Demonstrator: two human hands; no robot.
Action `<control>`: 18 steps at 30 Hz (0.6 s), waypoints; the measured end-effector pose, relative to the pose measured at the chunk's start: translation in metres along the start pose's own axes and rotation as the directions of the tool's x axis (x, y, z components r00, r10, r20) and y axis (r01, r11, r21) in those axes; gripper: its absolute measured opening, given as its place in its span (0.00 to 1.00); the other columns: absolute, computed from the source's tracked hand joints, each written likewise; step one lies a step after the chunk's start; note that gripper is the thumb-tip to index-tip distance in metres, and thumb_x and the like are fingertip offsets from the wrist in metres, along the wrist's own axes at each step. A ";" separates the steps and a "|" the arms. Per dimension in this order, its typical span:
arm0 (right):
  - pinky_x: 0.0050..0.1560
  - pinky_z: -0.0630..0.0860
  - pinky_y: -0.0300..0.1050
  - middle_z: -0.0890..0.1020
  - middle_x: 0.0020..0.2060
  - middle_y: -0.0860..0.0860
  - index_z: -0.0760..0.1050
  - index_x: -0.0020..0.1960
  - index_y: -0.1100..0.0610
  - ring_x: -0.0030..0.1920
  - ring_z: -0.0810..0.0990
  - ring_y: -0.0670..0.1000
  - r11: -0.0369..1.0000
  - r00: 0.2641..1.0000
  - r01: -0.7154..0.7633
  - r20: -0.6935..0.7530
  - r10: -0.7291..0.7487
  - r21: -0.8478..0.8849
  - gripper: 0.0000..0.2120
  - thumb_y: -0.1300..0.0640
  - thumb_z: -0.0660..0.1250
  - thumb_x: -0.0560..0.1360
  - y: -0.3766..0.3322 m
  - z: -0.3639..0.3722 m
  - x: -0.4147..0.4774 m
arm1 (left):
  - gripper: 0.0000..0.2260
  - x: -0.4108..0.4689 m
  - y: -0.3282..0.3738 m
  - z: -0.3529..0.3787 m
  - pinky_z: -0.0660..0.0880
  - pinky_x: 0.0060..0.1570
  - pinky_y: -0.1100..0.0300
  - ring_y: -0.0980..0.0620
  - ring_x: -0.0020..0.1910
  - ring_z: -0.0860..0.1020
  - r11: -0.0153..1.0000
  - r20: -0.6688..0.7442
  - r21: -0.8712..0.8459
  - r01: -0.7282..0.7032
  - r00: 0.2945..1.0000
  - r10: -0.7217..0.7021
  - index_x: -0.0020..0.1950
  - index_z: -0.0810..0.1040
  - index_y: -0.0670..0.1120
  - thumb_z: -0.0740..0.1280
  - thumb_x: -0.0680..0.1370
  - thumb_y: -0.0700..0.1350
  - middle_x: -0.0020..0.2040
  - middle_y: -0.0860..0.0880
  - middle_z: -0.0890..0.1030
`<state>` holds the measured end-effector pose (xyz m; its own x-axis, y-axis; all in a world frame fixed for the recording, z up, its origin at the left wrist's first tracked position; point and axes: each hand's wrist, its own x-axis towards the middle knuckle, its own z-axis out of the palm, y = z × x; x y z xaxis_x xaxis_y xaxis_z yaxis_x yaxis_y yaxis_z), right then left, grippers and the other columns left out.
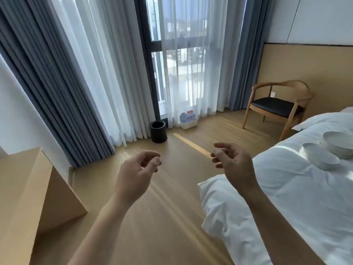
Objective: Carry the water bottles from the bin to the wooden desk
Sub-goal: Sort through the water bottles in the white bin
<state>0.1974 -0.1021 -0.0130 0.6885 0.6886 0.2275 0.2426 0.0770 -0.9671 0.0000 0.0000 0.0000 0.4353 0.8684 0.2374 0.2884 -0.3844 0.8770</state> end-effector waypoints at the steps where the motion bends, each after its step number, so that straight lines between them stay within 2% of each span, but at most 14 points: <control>1: 0.38 0.80 0.41 0.83 0.36 0.51 0.77 0.47 0.54 0.37 0.82 0.51 1.000 1.000 -0.004 -0.008 0.004 -0.002 0.06 0.63 0.65 0.75 0.005 0.004 0.019 | 0.05 0.019 -0.002 0.005 0.77 0.43 0.58 0.54 0.37 0.81 1.000 -0.002 -0.008 -0.001 1.000 0.001 0.46 0.80 0.50 0.66 0.76 0.41 0.40 0.50 0.84; 9: 0.42 0.81 0.45 0.83 0.37 0.49 0.76 0.46 0.50 0.39 0.83 0.51 0.999 0.999 -0.038 0.038 0.038 -0.008 0.08 0.62 0.64 0.74 0.028 0.052 0.186 | 0.07 0.190 -0.018 0.041 0.77 0.40 0.62 0.53 0.38 0.81 0.998 0.014 -0.061 0.009 1.000 -0.008 0.45 0.79 0.53 0.65 0.76 0.41 0.41 0.49 0.84; 14: 0.43 0.81 0.46 0.83 0.37 0.51 0.76 0.44 0.49 0.39 0.82 0.51 0.996 0.995 -0.088 0.054 0.090 -0.025 0.09 0.62 0.64 0.75 0.045 0.093 0.270 | 0.07 0.286 -0.050 0.051 0.77 0.38 0.66 0.50 0.38 0.81 0.989 0.007 -0.138 0.049 0.999 -0.049 0.46 0.80 0.49 0.65 0.76 0.39 0.41 0.46 0.84; 18: 0.43 0.80 0.46 0.83 0.38 0.52 0.77 0.45 0.50 0.38 0.82 0.50 0.991 0.991 -0.130 0.023 0.131 -0.045 0.07 0.62 0.64 0.75 0.069 0.139 0.343 | 0.07 0.374 -0.090 0.049 0.76 0.38 0.65 0.52 0.37 0.80 0.986 0.019 -0.162 0.049 0.999 -0.047 0.45 0.81 0.49 0.65 0.76 0.39 0.41 0.46 0.84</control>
<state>0.3555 0.2401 -0.0176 0.6983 0.7093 0.0963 0.1815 -0.0452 -0.9824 0.1785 0.3436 -0.0107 0.4375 0.8793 0.1884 0.1672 -0.2854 0.9437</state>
